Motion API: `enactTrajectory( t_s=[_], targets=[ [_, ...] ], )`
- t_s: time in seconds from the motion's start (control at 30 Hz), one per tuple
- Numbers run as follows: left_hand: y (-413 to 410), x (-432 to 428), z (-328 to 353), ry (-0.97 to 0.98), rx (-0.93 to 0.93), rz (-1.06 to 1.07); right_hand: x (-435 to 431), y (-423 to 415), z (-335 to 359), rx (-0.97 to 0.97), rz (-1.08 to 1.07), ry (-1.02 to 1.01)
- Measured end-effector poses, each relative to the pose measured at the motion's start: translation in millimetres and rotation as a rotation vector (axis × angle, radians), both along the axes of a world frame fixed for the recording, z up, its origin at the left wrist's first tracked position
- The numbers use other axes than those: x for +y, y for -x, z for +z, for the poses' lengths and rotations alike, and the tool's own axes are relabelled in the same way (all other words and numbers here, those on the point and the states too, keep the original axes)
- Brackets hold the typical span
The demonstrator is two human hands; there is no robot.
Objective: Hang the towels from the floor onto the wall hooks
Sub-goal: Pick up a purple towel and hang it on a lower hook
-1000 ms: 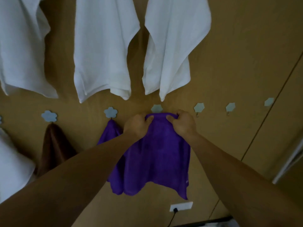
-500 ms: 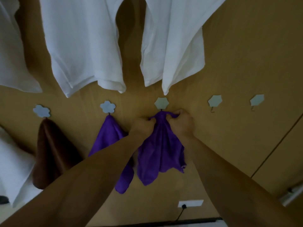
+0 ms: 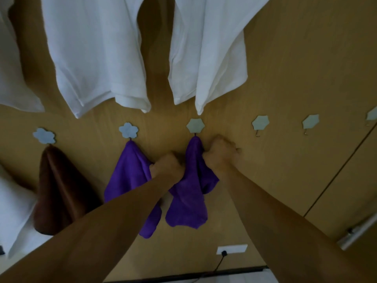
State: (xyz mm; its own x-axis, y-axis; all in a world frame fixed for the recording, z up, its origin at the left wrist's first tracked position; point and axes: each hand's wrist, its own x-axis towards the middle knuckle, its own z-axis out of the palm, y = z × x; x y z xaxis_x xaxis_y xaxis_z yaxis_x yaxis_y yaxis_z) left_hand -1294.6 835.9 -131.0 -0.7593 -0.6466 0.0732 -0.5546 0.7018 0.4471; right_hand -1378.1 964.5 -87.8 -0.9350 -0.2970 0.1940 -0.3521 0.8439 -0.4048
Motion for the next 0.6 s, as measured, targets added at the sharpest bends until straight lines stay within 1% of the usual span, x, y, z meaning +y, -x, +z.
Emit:
enactTrajectory(
  t_s=[0.07,0.1,0.13,0.2,0.23,0.27,0.33,0.43,0.5,0.6],
  targets=[
    [-3.6,1.8,-2.8,0.190,0.193,0.012,2.3,-5.1,-10.4,0.188,0.018,-0.020],
    [-4.8,1.6,-2.8,0.240,0.310,-0.008,3.8,-6.2,-17.1,0.258,0.075,0.035],
    [-5.8,1.3,-2.5,0.267,0.420,-0.044,5.2,-6.3,-24.3,0.309,0.153,0.145],
    [-6.7,2.5,0.1,0.263,0.550,-0.156,8.3,-7.7,-35.1,0.314,0.301,0.396],
    [-6.4,4.7,1.3,0.257,0.573,-0.222,8.8,-8.8,-38.0,0.289,0.351,0.469],
    [-5.4,7.6,1.5,0.239,0.570,-0.286,8.5,-9.4,-39.6,0.261,0.383,0.493],
    [-2.5,11.1,0.7,0.157,0.524,-0.368,6.5,-9.4,-42.2,0.226,0.403,0.482],
    [2.8,12.1,0.6,-0.011,0.490,-0.433,4.4,-8.0,-44.1,0.195,0.405,0.506],
    [4.6,14.9,2.7,-0.121,0.476,-0.432,3.9,-9.2,-41.1,0.096,0.406,0.552],
    [4.2,14.8,7.2,-0.286,0.467,-0.409,4.8,-10.7,-31.0,-0.166,0.435,0.640]
  ],
)
